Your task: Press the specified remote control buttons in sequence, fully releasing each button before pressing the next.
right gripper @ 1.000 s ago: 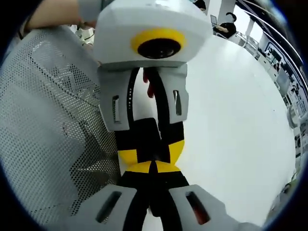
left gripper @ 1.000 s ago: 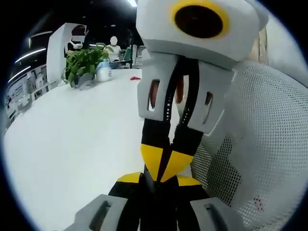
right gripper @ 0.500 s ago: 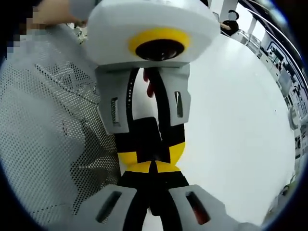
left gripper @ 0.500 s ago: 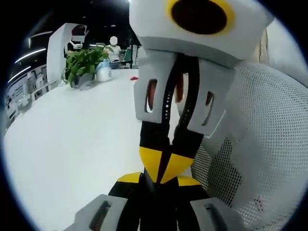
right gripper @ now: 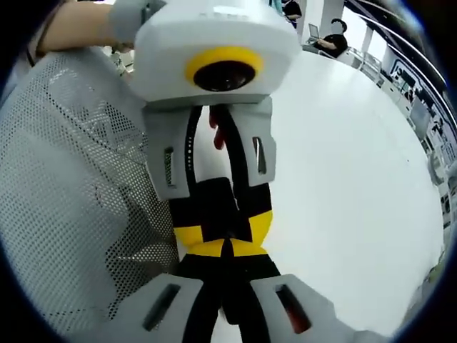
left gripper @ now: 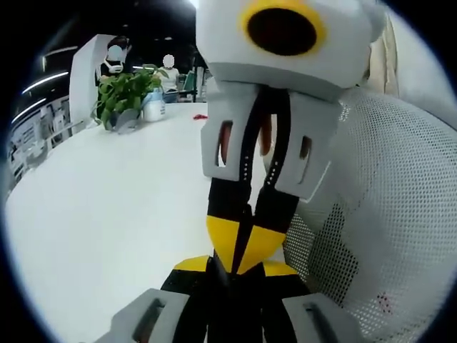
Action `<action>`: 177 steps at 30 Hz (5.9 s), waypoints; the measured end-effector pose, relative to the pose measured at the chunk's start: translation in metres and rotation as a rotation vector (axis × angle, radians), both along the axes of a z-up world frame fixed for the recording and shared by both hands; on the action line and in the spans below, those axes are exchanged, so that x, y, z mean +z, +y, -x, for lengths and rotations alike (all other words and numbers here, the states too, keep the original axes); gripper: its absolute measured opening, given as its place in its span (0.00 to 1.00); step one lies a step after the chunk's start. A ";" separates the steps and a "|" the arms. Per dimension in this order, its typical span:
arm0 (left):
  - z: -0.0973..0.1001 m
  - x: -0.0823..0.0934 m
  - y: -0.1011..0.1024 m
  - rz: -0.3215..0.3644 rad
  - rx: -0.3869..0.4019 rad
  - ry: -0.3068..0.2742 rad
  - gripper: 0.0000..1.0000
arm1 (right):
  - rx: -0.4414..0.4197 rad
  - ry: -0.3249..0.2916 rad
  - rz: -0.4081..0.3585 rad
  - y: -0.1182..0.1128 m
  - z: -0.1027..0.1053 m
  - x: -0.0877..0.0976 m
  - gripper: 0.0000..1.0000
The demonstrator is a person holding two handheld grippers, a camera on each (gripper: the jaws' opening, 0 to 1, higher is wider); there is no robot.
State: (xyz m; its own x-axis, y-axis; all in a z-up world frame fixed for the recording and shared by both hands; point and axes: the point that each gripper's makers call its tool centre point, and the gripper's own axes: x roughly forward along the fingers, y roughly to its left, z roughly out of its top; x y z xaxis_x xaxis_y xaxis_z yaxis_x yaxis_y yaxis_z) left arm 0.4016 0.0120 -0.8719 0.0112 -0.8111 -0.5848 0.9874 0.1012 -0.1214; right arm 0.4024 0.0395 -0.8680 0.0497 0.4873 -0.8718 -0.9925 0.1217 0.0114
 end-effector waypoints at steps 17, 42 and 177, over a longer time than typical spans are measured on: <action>0.000 -0.001 0.000 0.004 0.000 0.005 0.25 | 0.024 -0.003 0.020 0.004 0.001 0.000 0.00; 0.000 0.000 0.000 0.022 0.004 0.012 0.25 | 0.013 0.005 0.003 0.015 -0.001 0.000 0.00; -0.039 0.024 -0.005 0.123 0.369 0.215 1.00 | -0.087 0.044 0.045 -0.043 -0.007 -0.013 0.25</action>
State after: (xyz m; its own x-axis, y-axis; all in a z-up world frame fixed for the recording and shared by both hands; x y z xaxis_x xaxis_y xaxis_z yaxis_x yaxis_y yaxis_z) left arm 0.4406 0.0069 -0.8478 0.2020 -0.8391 -0.5050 0.8388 0.4144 -0.3531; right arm 0.4093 -0.0040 -0.8809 0.0517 0.4431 -0.8950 -0.9767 0.2093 0.0472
